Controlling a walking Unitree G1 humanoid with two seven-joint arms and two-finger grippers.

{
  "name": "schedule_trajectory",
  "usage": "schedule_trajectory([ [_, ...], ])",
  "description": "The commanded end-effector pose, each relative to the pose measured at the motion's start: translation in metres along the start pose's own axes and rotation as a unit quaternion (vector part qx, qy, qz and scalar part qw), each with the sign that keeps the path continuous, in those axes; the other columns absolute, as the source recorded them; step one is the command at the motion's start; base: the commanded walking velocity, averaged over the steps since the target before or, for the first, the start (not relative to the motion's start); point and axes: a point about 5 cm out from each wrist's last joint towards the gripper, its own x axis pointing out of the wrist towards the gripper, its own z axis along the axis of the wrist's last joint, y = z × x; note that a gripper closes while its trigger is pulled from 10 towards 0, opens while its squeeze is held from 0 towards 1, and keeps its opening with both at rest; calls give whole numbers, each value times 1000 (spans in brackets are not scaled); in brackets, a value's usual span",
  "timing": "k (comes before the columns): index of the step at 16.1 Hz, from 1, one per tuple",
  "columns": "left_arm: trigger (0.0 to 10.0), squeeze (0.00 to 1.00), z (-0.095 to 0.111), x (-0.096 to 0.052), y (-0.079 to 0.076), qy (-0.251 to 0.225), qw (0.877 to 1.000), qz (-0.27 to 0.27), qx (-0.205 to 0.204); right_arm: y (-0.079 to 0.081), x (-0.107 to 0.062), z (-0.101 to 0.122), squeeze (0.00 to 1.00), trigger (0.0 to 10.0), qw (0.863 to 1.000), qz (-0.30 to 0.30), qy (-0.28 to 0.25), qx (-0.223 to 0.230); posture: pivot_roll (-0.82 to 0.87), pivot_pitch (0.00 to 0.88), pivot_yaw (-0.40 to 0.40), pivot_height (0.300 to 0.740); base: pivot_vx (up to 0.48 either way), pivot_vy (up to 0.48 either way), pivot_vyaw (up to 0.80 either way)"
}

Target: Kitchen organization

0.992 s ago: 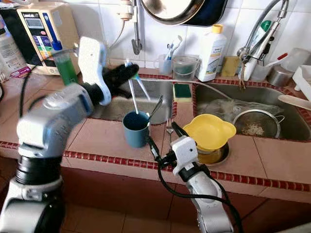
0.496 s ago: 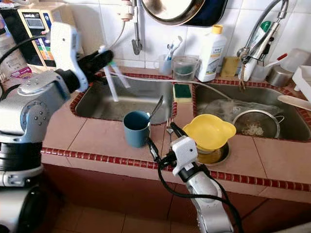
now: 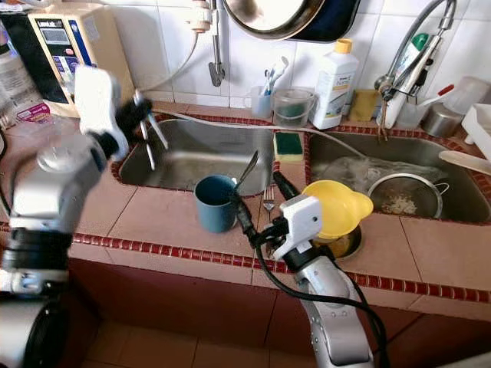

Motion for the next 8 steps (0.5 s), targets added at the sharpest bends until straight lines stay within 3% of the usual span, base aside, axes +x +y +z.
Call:
schedule_trajectory([
  [1, 10000, 0, -7, 1, -3, 0, 1000, -3, 16, 1, -1, 7, 0, 10000, 1000, 3, -8, 4, -166, 0, 45, 740, 0, 0, 0],
  [6, 10000, 0, -41, 4, 0, 26, 999, 1, 30, -11, -22, 10, 0, 10000, 999, -38, 9, -11, -188, 0, 56, 740, 0, 0, 0],
  [8, 10000, 0, -51, 5, 1, 41, 999, -5, 14, -16, -28, 10, 0, 10000, 998, -51, 16, -20, -201, 1, 63, 740, 0, 0, 0],
])
